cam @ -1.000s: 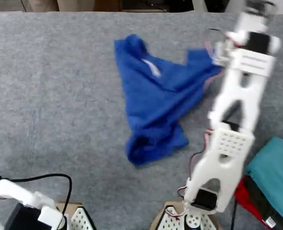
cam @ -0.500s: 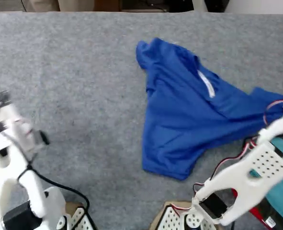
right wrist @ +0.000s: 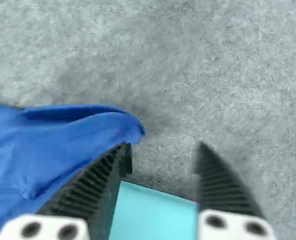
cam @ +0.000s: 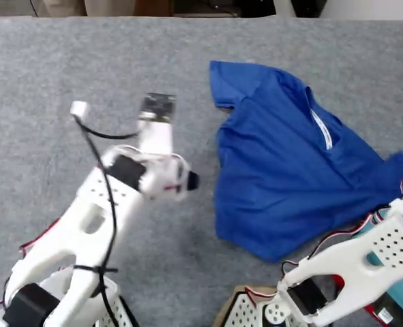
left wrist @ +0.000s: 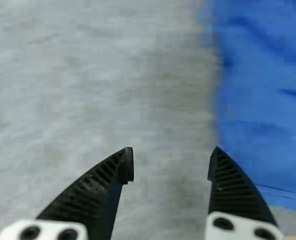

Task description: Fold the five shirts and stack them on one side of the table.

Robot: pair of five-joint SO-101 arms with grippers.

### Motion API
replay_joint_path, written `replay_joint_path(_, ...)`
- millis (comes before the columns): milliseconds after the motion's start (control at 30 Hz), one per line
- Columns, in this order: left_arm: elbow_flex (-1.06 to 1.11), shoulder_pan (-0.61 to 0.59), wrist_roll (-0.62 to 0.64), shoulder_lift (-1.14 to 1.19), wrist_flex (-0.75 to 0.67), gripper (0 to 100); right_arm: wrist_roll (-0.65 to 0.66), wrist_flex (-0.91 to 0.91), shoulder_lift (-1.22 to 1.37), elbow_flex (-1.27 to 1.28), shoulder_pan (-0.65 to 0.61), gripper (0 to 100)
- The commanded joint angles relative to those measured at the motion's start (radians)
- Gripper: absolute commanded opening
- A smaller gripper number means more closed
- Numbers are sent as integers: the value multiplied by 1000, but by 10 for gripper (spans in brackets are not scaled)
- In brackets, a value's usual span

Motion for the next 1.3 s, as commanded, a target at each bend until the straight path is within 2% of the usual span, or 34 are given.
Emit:
replay_joint_path(0, 21, 81, 21, 38, -109, 250, 0, -14, -16, -68, 15, 293)
replay_joint_path(133, 17, 97, 28, 199, -195, 247, 0, 9, -16, -120, 15, 293)
replay_joint_path(200, -23, 114, 74, 294, -218, 247, 0, 38, -16, -125, 12, 293)
replay_joint_path(500, -206, 370, 157, 633, -216, 240, 0, 95, -19, -125, 8, 293)
replay_joint_path(600, -226, 379, 140, 636, -187, 162, 0, 97, -19, -125, 10, 293)
replay_joint_path(733, -227, 359, 11, 633, -123, 11, -8, 97, -21, -125, 1, 293)
replay_joint_path(833, -232, 288, -74, 633, -18, 16, -41, 110, -21, -125, -19, 293)
replay_joint_path(933, -256, 166, -149, 619, 89, 19, -49, 143, -21, -127, -59, 293)
replay_joint_path(1033, -278, -6, -275, 550, 181, 19, -49, 150, -22, -127, -102, 293)
replay_joint_path(1267, -299, -471, -686, 280, 302, 19, -49, 150, -22, -127, -216, 293)
